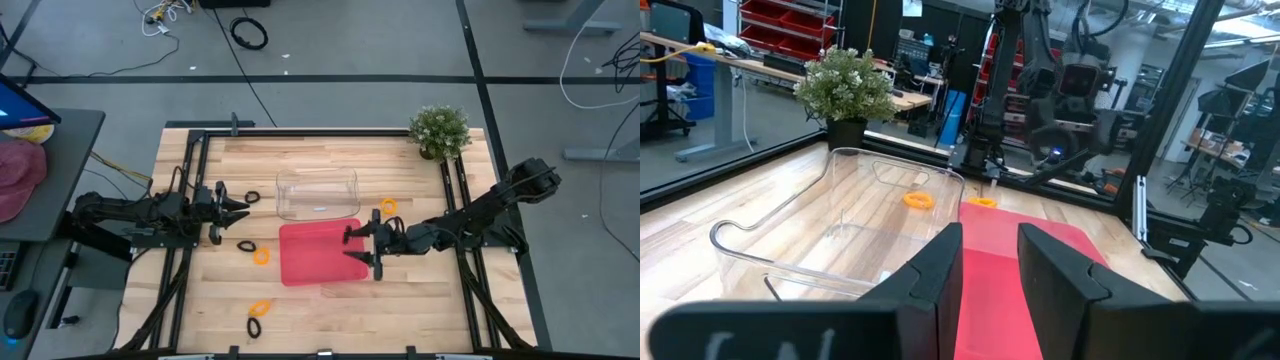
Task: Sort spring keychains
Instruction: Put the black spring keychain into the red bin, then put the yellow spring keychain into the transparent bin
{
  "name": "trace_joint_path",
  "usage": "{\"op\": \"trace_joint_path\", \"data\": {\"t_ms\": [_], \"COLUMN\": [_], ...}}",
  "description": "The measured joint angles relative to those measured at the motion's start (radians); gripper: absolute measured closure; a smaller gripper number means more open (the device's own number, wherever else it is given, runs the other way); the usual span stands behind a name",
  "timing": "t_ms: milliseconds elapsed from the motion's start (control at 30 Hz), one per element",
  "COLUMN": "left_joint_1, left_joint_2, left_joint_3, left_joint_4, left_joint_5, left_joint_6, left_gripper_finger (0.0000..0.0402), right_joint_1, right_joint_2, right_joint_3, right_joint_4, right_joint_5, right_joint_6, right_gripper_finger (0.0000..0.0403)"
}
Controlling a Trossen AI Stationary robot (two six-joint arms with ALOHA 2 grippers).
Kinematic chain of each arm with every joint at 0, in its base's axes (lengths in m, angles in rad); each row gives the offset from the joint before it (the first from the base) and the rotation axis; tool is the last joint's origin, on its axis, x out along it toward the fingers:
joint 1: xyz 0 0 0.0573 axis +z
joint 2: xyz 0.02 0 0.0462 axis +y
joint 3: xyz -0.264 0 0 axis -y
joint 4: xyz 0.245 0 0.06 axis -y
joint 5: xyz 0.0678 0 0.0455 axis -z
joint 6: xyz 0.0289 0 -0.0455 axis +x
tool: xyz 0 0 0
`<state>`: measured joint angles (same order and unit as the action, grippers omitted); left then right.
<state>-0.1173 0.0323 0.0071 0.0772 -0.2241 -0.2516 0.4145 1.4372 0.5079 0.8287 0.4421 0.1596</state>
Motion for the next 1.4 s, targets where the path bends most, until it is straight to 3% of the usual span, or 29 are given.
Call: {"op": "trace_joint_path", "data": {"t_ms": [100,233,367,767,1033,1133,1333,1400], "left_joint_1": [0.000,0.000,0.000,0.000,0.000,0.000,0.000,0.000], "left_joint_2": [0.000,0.000,0.000,0.000,0.000,0.000,0.000,0.000], "left_joint_3": [0.000,0.000,0.000,0.000,0.000,0.000,0.000,0.000], "left_joint_4": [0.000,0.000,0.000,0.000,0.000,0.000,-0.001,-0.002], "left_joint_5": [0.000,0.000,0.000,0.000,0.000,0.000,0.000,0.000], "left_joint_6": [0.000,0.000,0.000,0.000,0.000,0.000,0.000,0.000], "left_gripper_finger": [0.0298,0.0298,0.0298,0.0298,0.0298,0.0298,0.0298,0.0298], "right_joint_1": [0.002,-0.001,-0.001,0.001,0.005,-0.002,0.004,0.013], "right_joint_2": [-0.001,0.000,0.000,0.000,-0.012,-0.030,-0.043,-0.039], "right_joint_3": [0.000,0.000,0.000,0.000,0.001,0.031,0.282,0.356], "right_joint_4": [0.015,-0.028,-0.006,-0.031,-0.210,-0.424,-1.219,-1.397], "right_joint_5": [0.058,-0.095,0.030,0.002,0.013,0.019,0.021,0.021], "right_joint_6": [-0.005,0.041,-0.006,0.023,0.144,0.266,0.603,0.713], "right_gripper_finger": [0.0172,0.0172,0.0172,0.0172,0.0172,0.0172,0.0172,0.0172]}}
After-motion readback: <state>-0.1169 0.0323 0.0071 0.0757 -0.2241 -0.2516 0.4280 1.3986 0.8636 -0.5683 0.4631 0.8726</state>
